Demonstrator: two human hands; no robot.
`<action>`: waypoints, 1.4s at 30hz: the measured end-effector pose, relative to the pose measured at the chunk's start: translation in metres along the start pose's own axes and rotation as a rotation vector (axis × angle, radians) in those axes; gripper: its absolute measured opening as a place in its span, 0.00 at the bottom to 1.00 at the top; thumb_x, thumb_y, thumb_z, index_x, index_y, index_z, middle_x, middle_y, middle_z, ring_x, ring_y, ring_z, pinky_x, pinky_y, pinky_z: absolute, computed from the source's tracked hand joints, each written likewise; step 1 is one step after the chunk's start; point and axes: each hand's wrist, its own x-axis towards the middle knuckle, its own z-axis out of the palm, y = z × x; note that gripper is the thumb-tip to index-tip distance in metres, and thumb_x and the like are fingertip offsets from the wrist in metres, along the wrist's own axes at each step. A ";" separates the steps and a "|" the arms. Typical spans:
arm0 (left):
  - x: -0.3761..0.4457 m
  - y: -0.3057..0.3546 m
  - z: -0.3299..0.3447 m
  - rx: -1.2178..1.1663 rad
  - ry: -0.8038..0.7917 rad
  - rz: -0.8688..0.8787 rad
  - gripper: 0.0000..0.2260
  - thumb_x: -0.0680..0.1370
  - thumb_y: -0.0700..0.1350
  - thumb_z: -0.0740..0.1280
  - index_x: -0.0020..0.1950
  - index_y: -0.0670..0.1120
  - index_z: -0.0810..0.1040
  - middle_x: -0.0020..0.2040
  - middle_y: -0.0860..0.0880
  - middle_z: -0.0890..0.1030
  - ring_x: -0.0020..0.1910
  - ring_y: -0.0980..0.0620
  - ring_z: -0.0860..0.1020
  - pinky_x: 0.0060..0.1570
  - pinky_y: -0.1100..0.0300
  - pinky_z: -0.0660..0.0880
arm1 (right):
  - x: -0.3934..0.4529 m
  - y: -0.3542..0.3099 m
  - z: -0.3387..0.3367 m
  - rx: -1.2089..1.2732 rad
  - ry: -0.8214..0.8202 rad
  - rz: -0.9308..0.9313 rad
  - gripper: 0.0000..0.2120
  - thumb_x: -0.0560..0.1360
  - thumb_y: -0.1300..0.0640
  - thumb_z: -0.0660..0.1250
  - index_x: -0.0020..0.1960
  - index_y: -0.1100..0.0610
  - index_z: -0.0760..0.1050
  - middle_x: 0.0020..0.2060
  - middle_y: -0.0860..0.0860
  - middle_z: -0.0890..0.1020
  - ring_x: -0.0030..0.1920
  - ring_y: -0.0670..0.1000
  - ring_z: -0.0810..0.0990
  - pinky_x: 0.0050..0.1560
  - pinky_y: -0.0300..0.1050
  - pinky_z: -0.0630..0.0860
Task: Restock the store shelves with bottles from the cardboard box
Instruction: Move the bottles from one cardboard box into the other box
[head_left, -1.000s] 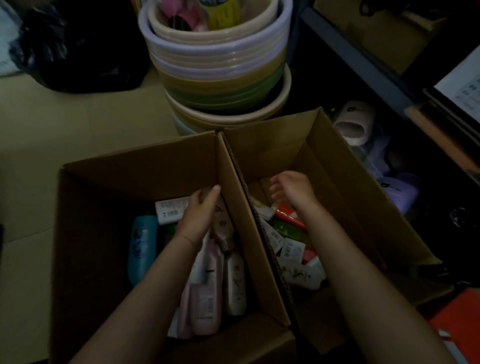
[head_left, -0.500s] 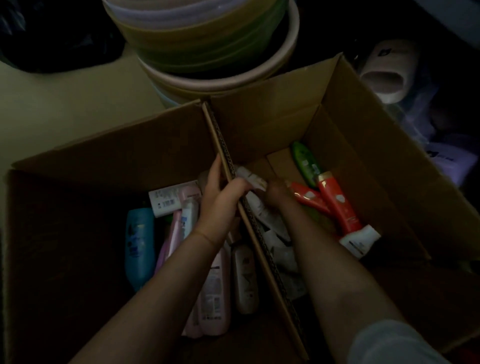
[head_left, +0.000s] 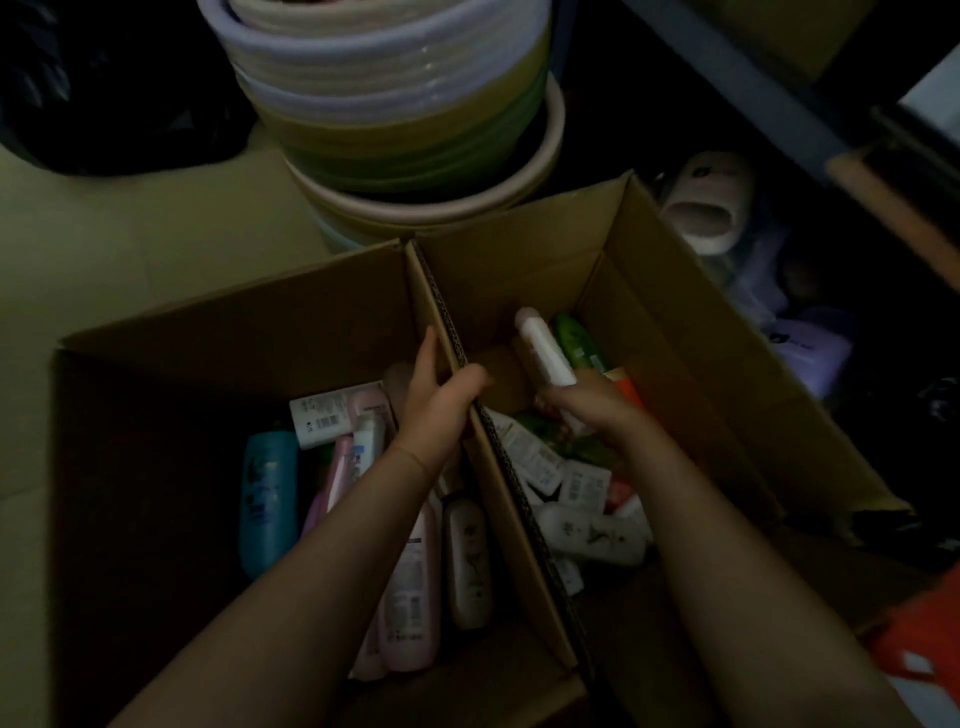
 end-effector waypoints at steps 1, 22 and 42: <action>-0.001 0.002 -0.001 0.001 0.004 -0.022 0.36 0.72 0.49 0.72 0.78 0.58 0.62 0.68 0.48 0.77 0.58 0.51 0.81 0.58 0.51 0.80 | -0.017 -0.013 -0.006 0.065 0.002 -0.028 0.20 0.78 0.47 0.67 0.63 0.58 0.70 0.41 0.52 0.78 0.36 0.50 0.78 0.27 0.36 0.72; -0.031 -0.016 -0.053 -0.005 0.070 -0.210 0.43 0.70 0.66 0.73 0.80 0.54 0.59 0.73 0.49 0.70 0.67 0.43 0.73 0.66 0.47 0.72 | -0.040 -0.052 0.009 -0.054 0.035 -0.104 0.11 0.83 0.52 0.57 0.55 0.56 0.75 0.53 0.56 0.79 0.45 0.52 0.79 0.43 0.45 0.76; -0.015 -0.035 -0.010 -0.034 -0.064 -0.092 0.45 0.60 0.59 0.73 0.76 0.50 0.66 0.66 0.44 0.76 0.60 0.45 0.80 0.50 0.52 0.81 | 0.048 0.059 0.076 -0.358 -0.162 0.036 0.30 0.68 0.46 0.76 0.65 0.56 0.73 0.57 0.51 0.77 0.61 0.53 0.76 0.63 0.50 0.71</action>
